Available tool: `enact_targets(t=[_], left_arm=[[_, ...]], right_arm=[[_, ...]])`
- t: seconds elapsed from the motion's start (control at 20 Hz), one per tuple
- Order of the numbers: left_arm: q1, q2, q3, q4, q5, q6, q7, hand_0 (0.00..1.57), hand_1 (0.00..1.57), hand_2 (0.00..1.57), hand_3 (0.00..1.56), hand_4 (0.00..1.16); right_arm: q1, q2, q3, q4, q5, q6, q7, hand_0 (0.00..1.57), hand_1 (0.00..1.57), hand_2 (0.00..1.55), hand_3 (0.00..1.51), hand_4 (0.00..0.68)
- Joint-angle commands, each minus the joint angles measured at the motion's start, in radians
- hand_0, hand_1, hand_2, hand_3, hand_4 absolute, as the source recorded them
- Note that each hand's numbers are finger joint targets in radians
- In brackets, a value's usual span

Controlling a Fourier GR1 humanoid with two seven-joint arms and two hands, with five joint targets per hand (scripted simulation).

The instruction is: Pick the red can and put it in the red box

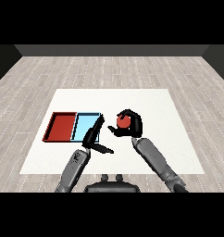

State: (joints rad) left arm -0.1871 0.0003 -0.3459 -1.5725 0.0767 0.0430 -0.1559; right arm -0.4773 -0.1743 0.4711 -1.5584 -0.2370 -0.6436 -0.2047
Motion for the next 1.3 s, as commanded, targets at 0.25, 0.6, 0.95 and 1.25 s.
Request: enact_targets(t=[0.25,0.6,0.95,1.25], left_arm=[[-0.059,0.000,-0.134,0.142,0.087,0.113,-0.030,0.00,0.00,0.00,0.00,0.00],[-0.120,0.000,-0.161,0.200,0.169,0.118,-0.035,0.00,0.00,0.00,0.00,0.00],[-0.127,0.003,-0.104,0.240,0.170,0.061,-0.041,0.00,0.00,0.00,0.00,0.00],[-0.151,0.000,-0.148,0.225,0.181,0.100,-0.064,0.00,0.00,0.00,0.00,0.00]], right_arm=[[0.068,0.071,-0.013,-0.057,0.117,0.061,0.046,1.57,1.57,1.48,1.41,0.651],[0.053,0.122,-0.085,-0.043,0.159,0.146,0.051,1.57,1.57,1.47,1.41,0.637],[0.078,0.173,0.007,-0.046,0.168,0.097,0.014,1.57,1.57,1.48,1.41,0.629],[-0.020,0.174,-0.008,-0.019,0.179,0.088,0.073,1.57,1.57,1.48,1.41,0.657]])
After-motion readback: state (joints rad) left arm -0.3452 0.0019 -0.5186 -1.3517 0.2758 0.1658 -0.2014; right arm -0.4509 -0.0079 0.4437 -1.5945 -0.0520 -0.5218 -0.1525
